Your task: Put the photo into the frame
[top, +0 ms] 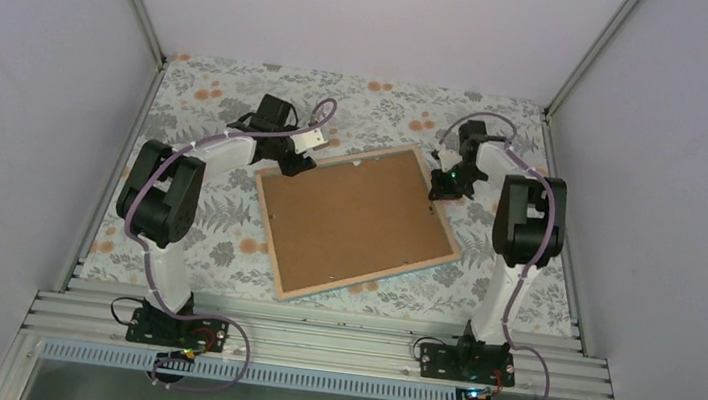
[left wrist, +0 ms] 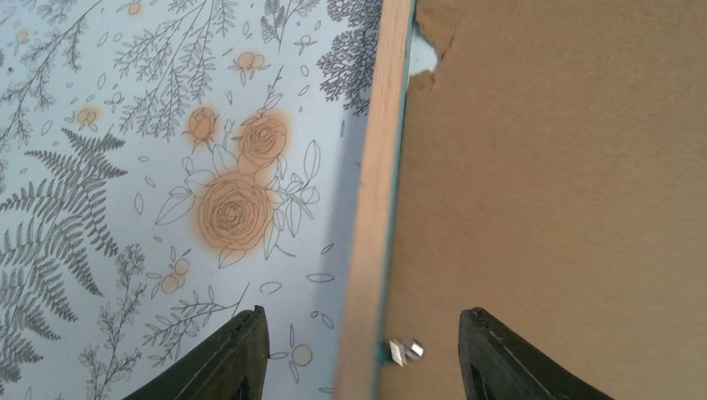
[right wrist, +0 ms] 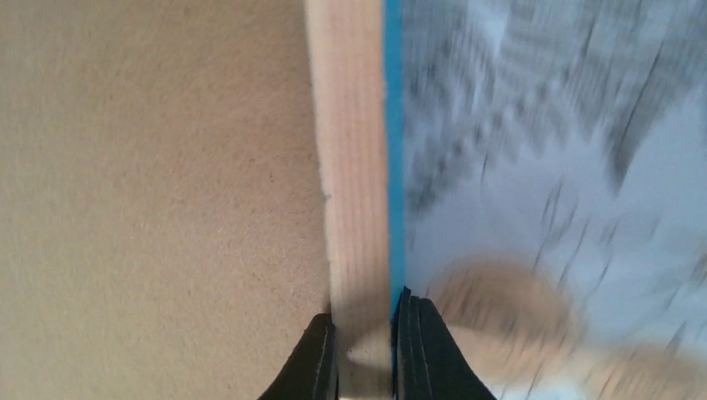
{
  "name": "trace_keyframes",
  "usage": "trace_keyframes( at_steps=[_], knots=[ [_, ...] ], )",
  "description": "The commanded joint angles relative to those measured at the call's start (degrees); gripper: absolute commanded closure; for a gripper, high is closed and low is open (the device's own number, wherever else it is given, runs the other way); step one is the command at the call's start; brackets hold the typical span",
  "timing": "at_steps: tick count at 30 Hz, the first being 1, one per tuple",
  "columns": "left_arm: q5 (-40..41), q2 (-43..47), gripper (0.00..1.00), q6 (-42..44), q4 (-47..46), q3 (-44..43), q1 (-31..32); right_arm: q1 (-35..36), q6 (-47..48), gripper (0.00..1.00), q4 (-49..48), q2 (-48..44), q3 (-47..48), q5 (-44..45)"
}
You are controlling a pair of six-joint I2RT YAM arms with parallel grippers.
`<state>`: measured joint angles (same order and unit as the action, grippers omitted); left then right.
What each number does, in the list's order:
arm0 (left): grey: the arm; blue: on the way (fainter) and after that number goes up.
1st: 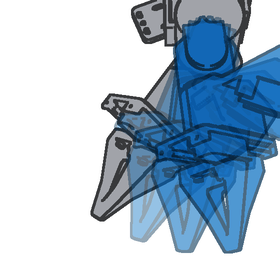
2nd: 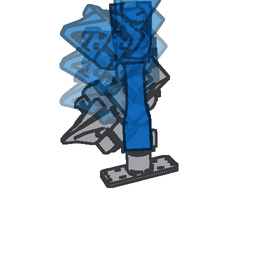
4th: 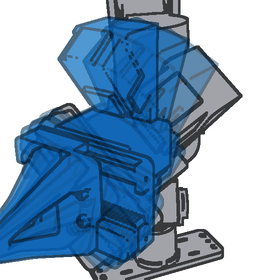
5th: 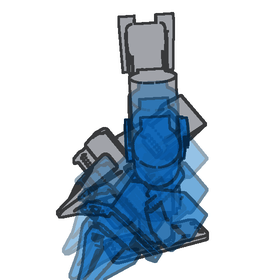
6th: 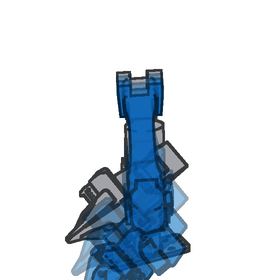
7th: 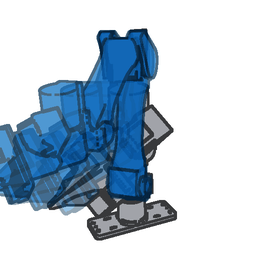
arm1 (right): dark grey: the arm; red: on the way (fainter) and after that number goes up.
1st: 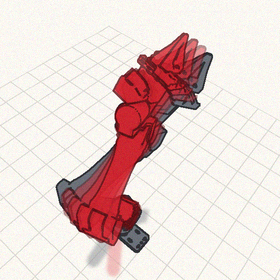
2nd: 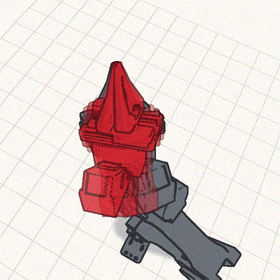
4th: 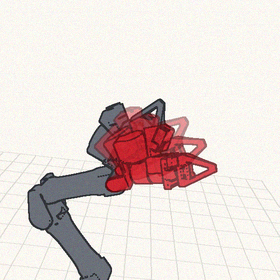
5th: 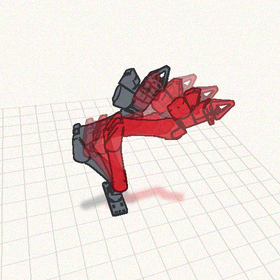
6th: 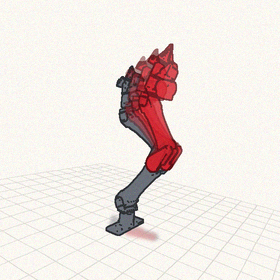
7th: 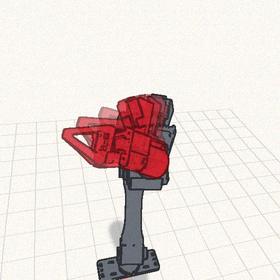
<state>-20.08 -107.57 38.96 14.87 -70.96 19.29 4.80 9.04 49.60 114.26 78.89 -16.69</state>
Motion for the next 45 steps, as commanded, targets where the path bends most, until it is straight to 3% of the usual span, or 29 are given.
trace_keyframes(
  at_steps=[1, 2, 4, 8, 10, 12, 20, 26, 37, 45],
  knots=[
    [-0.4, 1.6, 0.42, -1.7, -1.2, 1.0, -1.2, 0.3, 2.8, 0.96, -3.6, 9.0, 10.6, -0.4],
    [-0.4, 1.9, 0.42, -1.8, -1.3, 1.2, -1.3, 0.3, 3.8, 0.95, -3.4, 10.6, 13.4, -0.7],
    [-0.7, 2.1, 0.42, -1.8, -0.9, 1.8, -1.3, 0.2, 5.3, 0.82, -1.8, 13.5, 19.9, -1.3],
    [-1.0, 3.1, 0.42, -2.1, -0.8, 3.3, -1.2, 0.2, 6.2, 0.4, -0.7, 12.1, 23.0, -1.9],
    [-1.2, 3.5, 0.42, -2.3, -1.3, 4.1, -1.2, 0.1, 6.7, 0.3, -1.7, 9.5, 19.8, -2.5],
    [-1.8, 3.7, 0.42, -2.4, -1.3, 4.7, -1.1, 0.1, 6.8, 0.27, -2.4, 7.6, 16.4, -2.4],
    [-1.5, 2.7, 0.42, -0.9, -2.0, 6.2, 2.5, 0.1, 3.3, 0.34, -4.4, 7.5, 9.8, -3.5],
    [2.4, 1.0, 0.43, 0.1, -3.4, 7.6, 5.3, 0.2, 0.3, 0.46, -6.4, 8.9, 9.2, 1.4],
    [6.1, -0.6, 0.44, -0.7, -6.2, 9.0, 6.5, 2.5, 1.8, 0.49, -9.1, 6.6, 3.2, 10.7],
    [8.9, -1.8, 0.48, 0.1, -6.8, 10.0, 7.8, 2.8, 2.1, 0.61, -10.7, 6.6, 1.6, 15.6]
  ],
)
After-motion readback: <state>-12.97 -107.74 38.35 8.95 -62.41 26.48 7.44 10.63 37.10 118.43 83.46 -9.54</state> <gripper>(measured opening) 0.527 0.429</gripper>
